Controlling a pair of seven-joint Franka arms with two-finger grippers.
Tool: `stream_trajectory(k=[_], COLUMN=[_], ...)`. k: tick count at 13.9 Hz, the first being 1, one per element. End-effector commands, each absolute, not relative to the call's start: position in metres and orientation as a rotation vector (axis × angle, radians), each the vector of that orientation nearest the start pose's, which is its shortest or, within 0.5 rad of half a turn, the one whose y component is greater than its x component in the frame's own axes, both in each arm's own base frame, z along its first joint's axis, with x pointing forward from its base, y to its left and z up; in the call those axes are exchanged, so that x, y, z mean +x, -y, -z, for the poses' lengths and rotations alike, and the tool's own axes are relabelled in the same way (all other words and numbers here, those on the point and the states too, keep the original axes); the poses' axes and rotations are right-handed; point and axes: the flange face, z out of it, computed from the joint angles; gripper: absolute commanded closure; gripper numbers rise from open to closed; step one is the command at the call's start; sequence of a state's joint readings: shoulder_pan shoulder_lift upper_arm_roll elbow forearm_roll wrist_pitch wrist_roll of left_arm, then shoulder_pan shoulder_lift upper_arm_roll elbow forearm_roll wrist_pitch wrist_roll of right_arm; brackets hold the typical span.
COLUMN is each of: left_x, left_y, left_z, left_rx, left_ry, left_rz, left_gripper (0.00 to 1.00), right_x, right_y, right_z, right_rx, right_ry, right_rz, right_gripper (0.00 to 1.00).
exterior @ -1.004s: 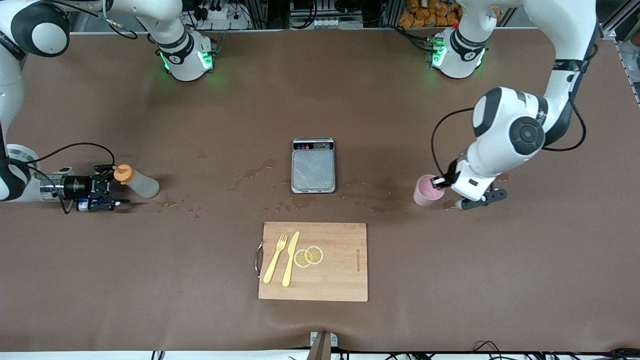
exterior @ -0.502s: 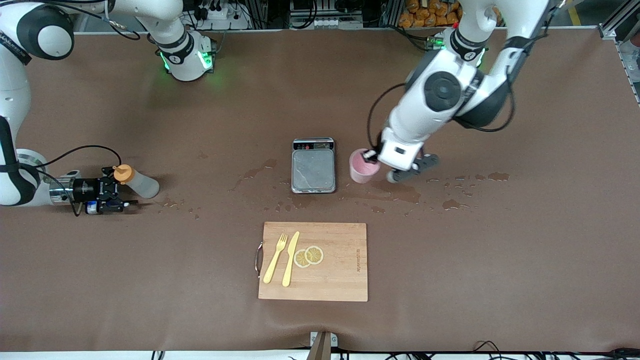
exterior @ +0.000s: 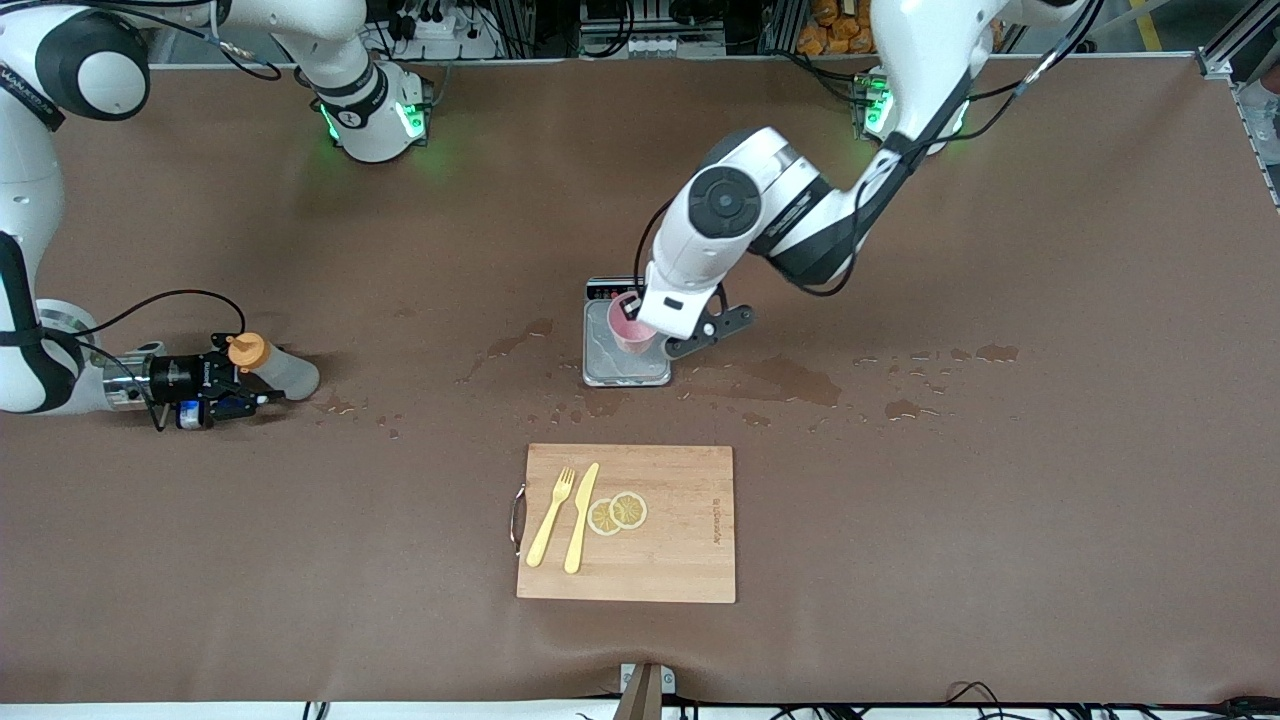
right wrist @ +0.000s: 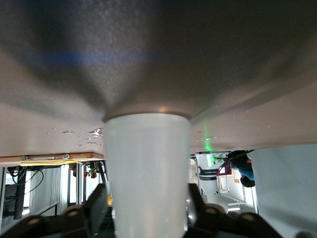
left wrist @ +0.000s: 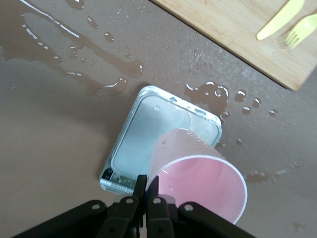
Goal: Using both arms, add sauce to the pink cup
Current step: 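Carry the pink cup onto the scale with the left gripper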
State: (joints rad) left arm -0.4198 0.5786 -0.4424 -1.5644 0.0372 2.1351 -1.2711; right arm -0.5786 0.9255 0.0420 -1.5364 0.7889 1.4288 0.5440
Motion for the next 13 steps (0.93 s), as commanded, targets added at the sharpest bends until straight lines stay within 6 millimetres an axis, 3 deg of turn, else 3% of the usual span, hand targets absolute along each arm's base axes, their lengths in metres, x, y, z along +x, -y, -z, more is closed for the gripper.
stream_trajectory(k=[1, 3, 7, 8, 9, 10, 13], left_x=[0.495, 0.487, 0.477, 0.476, 0.476, 0.476, 0.478], left_y=[0.515, 0.525, 0.537, 0.537, 0.537, 0.538, 0.537], left_z=[-0.315, -0.303, -0.288, -0.288, -0.289, -0.289, -0.292], left_rx=[-3.172, -3.178, -3.191, -3.191, -3.19, -3.186, -3.188], left_ry=[0.754, 0.728, 0.689, 0.692, 0.703, 0.709, 0.708], left_rz=[-0.204, -0.216, -0.208, -0.214, -0.214, -0.206, -0.19], left_gripper=[1.0, 1.0, 1.0, 0.92, 0.33, 0.0, 0.0], right_x=[0.55, 0.55, 0.562, 0.567, 0.573, 0.578, 0.59], right_y=[0.23, 0.23, 0.223, 0.217, 0.213, 0.208, 0.2], right_z=[-0.103, -0.105, -0.122, -0.129, -0.141, -0.15, -0.173], right_rx=[-1.556, -1.555, -1.568, -1.584, -1.6, -1.611, -1.635], right_ry=[-1.33, -1.335, -1.369, -1.38, -1.392, -1.407, -1.452], right_rz=[-1.156, -1.156, -1.17, -1.18, -1.177, -1.184, -1.2], right_gripper=[0.65, 0.73, 0.72, 0.72, 0.72, 0.72, 0.71])
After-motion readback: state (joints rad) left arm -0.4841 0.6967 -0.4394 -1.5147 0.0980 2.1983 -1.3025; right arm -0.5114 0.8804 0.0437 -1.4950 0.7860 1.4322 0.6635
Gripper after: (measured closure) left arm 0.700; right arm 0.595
